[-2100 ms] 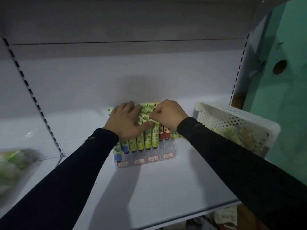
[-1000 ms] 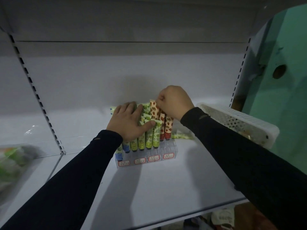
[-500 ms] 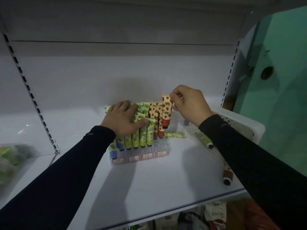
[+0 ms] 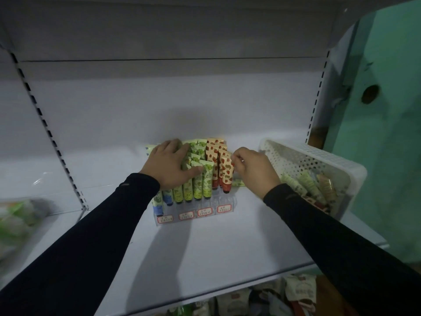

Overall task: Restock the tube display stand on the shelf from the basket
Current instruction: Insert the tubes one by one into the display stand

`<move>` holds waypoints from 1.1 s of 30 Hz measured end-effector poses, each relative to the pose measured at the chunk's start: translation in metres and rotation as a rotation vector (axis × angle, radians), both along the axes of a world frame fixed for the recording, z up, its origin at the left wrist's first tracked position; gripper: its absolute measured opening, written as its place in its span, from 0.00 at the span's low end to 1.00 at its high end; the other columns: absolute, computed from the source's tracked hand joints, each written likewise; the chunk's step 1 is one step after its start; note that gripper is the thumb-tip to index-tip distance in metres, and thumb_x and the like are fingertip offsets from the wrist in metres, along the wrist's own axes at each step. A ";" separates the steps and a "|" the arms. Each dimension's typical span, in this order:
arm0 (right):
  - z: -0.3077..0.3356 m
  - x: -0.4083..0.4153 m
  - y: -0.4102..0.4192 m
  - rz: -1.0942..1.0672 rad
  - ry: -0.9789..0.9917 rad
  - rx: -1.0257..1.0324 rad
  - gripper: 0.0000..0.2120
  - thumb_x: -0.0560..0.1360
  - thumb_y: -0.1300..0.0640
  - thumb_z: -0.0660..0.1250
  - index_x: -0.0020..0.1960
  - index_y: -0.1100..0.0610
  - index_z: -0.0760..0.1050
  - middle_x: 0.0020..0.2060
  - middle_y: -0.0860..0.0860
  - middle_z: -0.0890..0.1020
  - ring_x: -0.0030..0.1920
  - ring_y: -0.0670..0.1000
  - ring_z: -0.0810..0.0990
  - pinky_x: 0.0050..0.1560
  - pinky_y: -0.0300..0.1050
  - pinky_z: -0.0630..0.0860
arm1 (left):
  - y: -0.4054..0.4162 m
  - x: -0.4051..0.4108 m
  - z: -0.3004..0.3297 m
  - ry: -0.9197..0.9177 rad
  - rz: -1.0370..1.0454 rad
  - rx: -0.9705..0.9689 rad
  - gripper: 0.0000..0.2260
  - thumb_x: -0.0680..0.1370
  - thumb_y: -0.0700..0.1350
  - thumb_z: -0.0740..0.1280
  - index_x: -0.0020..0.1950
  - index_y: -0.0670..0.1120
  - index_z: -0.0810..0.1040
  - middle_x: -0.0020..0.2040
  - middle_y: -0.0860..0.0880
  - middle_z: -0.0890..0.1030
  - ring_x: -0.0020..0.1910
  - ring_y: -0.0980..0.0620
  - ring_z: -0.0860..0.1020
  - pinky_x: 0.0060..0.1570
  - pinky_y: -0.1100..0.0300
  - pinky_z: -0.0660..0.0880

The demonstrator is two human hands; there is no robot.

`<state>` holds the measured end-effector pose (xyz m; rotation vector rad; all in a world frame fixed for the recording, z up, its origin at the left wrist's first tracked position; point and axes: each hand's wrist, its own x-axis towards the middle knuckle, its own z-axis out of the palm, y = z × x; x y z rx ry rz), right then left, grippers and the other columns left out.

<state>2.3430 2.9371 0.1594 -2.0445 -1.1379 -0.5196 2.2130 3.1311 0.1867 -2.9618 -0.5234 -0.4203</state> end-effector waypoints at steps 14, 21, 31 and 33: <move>0.004 -0.002 0.004 -0.028 0.126 -0.022 0.12 0.78 0.53 0.65 0.45 0.59 0.84 0.38 0.52 0.85 0.41 0.50 0.82 0.42 0.35 0.71 | 0.001 0.001 -0.008 -0.042 0.000 0.024 0.40 0.75 0.73 0.48 0.80 0.51 0.52 0.80 0.46 0.53 0.78 0.45 0.50 0.75 0.48 0.46; 0.008 0.000 0.011 -0.062 0.072 -0.089 0.16 0.78 0.52 0.66 0.40 0.62 0.82 0.35 0.54 0.84 0.38 0.52 0.80 0.46 0.47 0.74 | 0.002 0.001 -0.009 -0.035 0.003 0.031 0.41 0.73 0.74 0.45 0.80 0.51 0.51 0.80 0.45 0.52 0.78 0.45 0.49 0.75 0.48 0.46; 0.009 -0.002 0.012 -0.047 0.100 -0.078 0.13 0.78 0.53 0.66 0.42 0.61 0.83 0.37 0.54 0.84 0.40 0.52 0.81 0.48 0.43 0.74 | 0.001 0.001 -0.011 -0.036 0.001 0.048 0.42 0.73 0.74 0.44 0.80 0.50 0.52 0.80 0.45 0.52 0.78 0.45 0.50 0.75 0.48 0.46; 0.008 -0.004 0.011 -0.046 0.104 -0.077 0.13 0.78 0.52 0.66 0.42 0.61 0.83 0.37 0.54 0.84 0.40 0.52 0.81 0.47 0.44 0.75 | 0.001 0.001 -0.010 -0.039 -0.001 0.048 0.42 0.73 0.74 0.44 0.80 0.50 0.52 0.80 0.45 0.52 0.78 0.45 0.50 0.75 0.48 0.46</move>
